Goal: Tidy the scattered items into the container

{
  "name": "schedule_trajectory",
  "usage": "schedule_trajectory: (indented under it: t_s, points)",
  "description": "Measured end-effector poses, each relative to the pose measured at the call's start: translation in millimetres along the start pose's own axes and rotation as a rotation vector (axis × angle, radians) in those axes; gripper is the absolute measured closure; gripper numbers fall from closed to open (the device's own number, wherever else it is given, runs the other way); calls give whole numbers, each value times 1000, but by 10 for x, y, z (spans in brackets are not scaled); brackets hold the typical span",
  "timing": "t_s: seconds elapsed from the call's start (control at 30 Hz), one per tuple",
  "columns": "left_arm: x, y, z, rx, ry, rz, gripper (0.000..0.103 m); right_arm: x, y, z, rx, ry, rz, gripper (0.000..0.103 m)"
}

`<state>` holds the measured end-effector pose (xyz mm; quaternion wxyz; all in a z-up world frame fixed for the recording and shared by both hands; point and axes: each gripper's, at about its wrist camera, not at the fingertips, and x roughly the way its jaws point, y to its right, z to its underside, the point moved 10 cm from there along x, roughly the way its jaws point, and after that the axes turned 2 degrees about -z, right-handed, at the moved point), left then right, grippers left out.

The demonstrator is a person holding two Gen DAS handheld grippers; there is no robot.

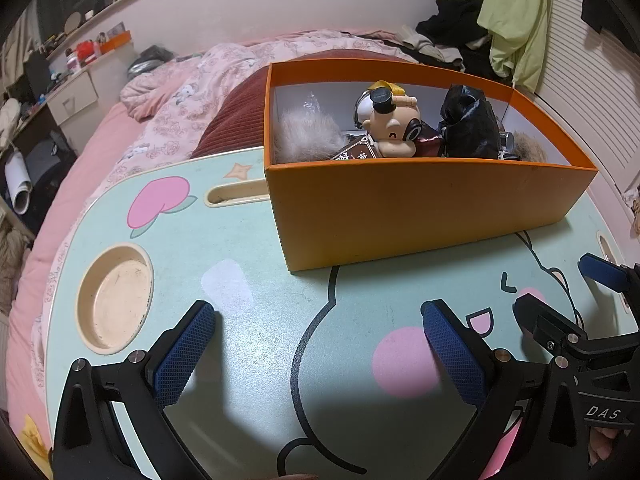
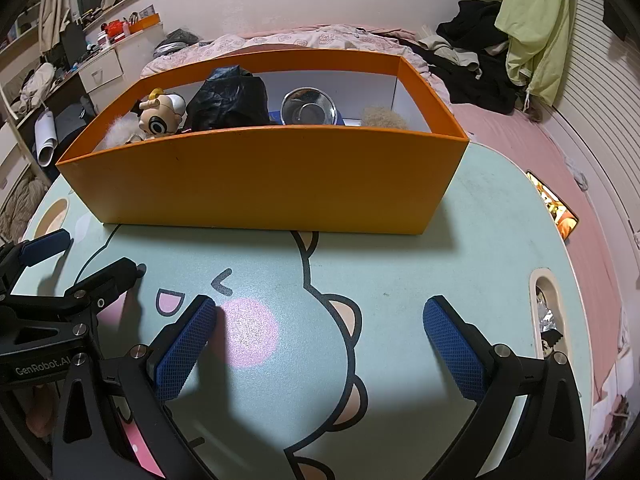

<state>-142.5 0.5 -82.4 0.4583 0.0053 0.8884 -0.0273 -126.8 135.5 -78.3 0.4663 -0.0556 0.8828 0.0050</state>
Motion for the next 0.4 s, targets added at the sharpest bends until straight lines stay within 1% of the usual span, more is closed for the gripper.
schedule_trajectory:
  t_s: [0.4]
  points:
    - [1, -2, -3, 0, 0, 0, 0, 9, -1, -1, 0, 0, 0, 0]
